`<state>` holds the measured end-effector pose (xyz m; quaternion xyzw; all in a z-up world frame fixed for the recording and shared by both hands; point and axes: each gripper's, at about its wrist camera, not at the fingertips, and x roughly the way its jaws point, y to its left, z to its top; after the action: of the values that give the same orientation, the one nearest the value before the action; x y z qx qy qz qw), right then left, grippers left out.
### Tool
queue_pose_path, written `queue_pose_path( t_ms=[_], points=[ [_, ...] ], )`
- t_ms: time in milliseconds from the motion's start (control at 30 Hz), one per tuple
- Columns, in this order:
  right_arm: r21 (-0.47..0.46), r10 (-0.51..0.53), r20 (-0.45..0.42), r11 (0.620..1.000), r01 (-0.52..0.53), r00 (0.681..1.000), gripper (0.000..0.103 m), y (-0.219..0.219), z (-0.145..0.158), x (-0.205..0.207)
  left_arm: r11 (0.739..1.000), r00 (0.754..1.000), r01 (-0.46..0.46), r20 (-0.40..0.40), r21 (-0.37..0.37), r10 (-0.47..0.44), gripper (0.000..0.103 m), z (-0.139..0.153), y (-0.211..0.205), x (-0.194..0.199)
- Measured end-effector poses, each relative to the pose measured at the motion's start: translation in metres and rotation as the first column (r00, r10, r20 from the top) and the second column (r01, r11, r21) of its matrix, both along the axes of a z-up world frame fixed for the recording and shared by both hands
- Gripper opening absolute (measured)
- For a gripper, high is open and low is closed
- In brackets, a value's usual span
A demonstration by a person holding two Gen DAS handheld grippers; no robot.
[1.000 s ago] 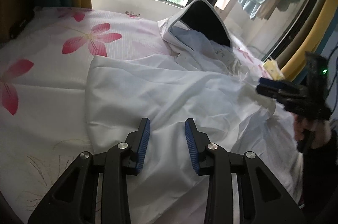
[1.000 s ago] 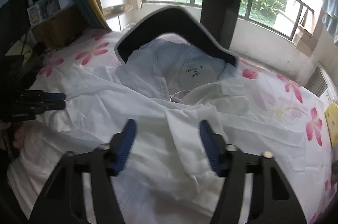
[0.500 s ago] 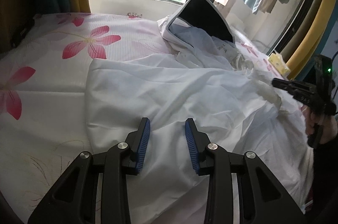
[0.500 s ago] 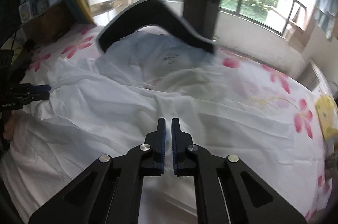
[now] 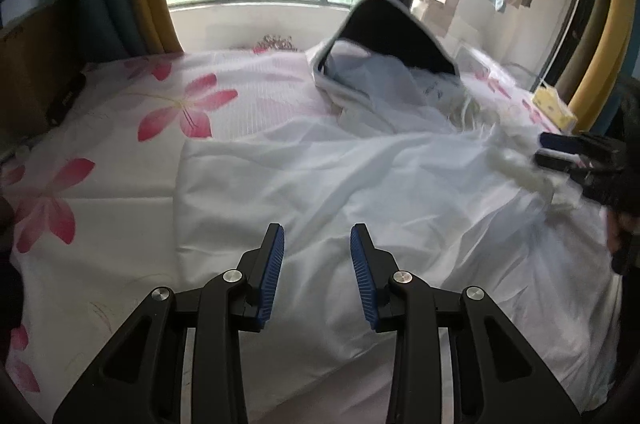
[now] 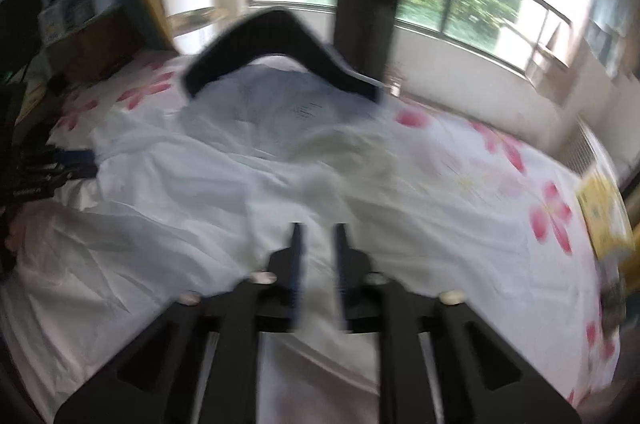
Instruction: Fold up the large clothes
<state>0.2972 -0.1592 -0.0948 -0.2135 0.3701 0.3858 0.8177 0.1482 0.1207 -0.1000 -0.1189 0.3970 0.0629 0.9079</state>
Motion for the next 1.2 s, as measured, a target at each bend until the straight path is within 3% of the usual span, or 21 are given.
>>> queue_pose_path(
  t_ms=[67, 200, 233, 300, 400, 600, 833, 1200],
  points=[
    [-0.019, 0.045, 0.0, 0.999, -0.045, 0.999, 0.061, 0.018, -0.008, -0.001, 1.0, 1.0, 0.0, 0.004, 0.011, 0.0, 0.036, 0.004, -0.001, -0.002],
    [-0.074, 0.073, 0.027, 0.995, -0.071, 0.997, 0.058, 0.036, -0.023, -0.001, 1.0, 1.0, -0.004, -0.011, 0.021, 0.005, 0.036, 0.004, 0.001, -0.005],
    [-0.087, 0.082, 0.032, 0.993, -0.079, 0.996, 0.051, 0.036, -0.027, 0.0, 1.0, 1.0, -0.007, -0.021, 0.019, 0.007, 0.036, 0.002, 0.002, -0.005],
    [-0.102, 0.069, 0.024, 0.993, -0.066, 0.997, 0.014, 0.032, -0.032, 0.005, 1.0, 0.999, -0.012, -0.04, 0.013, 0.013, 0.036, -0.003, 0.004, -0.004],
    [-0.087, 0.034, 0.038, 0.996, -0.03, 0.999, 0.005, 0.017, -0.028, 0.009, 1.0, 0.998, -0.009, -0.061, -0.002, 0.009, 0.036, -0.011, 0.006, 0.0],
    [-0.047, -0.126, 0.059, 0.991, 0.129, 0.99, 0.004, -0.039, -0.013, 0.026, 1.0, 0.999, 0.004, -0.052, 0.006, -0.003, 0.036, -0.015, 0.002, 0.003],
    [-0.001, -0.291, -0.046, 0.957, 0.291, 0.956, 0.005, -0.102, -0.022, 0.035, 1.0, 0.999, 0.013, -0.046, 0.017, -0.013, 0.037, -0.015, 0.001, 0.001],
    [0.0, -0.366, -0.075, 0.93, 0.368, 0.927, 0.007, -0.134, -0.025, 0.018, 1.0, 0.998, 0.007, -0.067, 0.02, -0.006, 0.037, -0.005, 0.006, 0.0]
  ],
)
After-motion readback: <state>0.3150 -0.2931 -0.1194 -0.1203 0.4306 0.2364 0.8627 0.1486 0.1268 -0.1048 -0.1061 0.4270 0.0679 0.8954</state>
